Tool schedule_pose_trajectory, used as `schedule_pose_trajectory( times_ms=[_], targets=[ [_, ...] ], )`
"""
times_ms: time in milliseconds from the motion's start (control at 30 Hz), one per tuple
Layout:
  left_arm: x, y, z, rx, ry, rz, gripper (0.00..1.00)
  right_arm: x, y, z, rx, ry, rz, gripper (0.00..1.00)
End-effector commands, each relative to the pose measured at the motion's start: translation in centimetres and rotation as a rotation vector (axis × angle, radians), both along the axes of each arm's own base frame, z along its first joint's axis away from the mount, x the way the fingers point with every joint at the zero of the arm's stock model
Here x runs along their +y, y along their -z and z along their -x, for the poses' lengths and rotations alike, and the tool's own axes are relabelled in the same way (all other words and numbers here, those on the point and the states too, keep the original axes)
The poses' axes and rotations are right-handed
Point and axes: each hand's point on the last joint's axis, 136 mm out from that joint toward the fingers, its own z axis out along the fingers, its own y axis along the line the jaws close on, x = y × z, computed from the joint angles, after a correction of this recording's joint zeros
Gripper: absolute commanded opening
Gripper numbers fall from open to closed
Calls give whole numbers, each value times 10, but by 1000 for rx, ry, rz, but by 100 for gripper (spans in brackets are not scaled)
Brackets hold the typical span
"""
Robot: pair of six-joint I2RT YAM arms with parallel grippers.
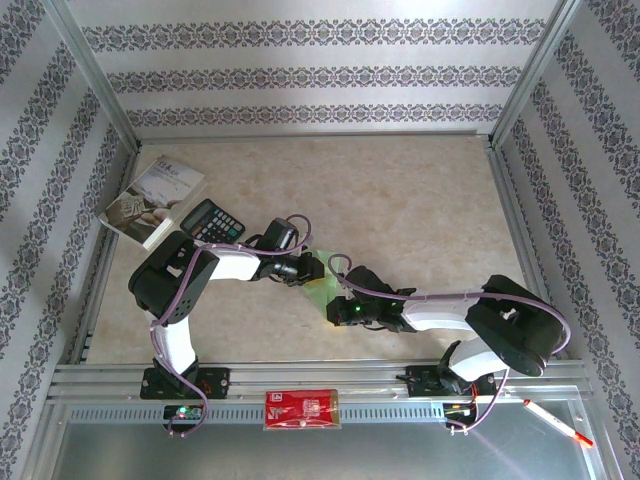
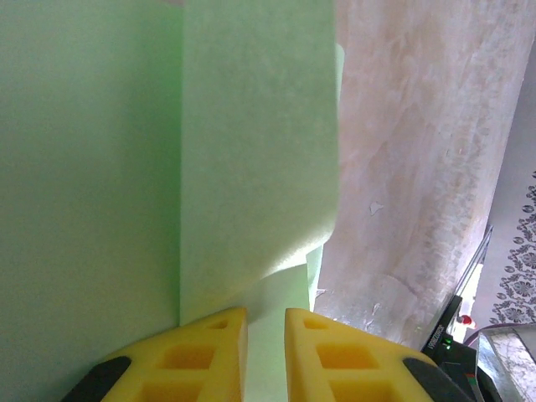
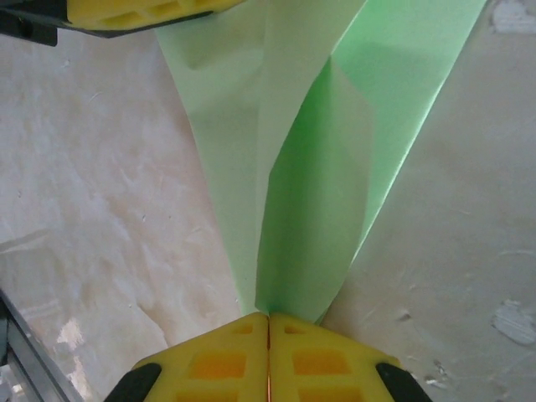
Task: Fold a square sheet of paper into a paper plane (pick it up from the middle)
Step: Fourth fold the wing at the center of the table.
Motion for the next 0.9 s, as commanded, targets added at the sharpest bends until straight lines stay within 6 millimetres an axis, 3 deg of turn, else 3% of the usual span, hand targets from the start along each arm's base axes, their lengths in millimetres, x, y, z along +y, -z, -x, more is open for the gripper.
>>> schedule_pose_trajectory(
  times_ms=[0,433,867],
  targets=[
    [34,46,23,104,-35,-173,19,-12,14,1,28,30,31,8],
    [36,45,21,93,-28,-191,20,-17,-4,-2,2,29,-3,15],
    [34,41,23,97,-38,-174,20,-23,3,-3,21,19,27,9]
  ],
)
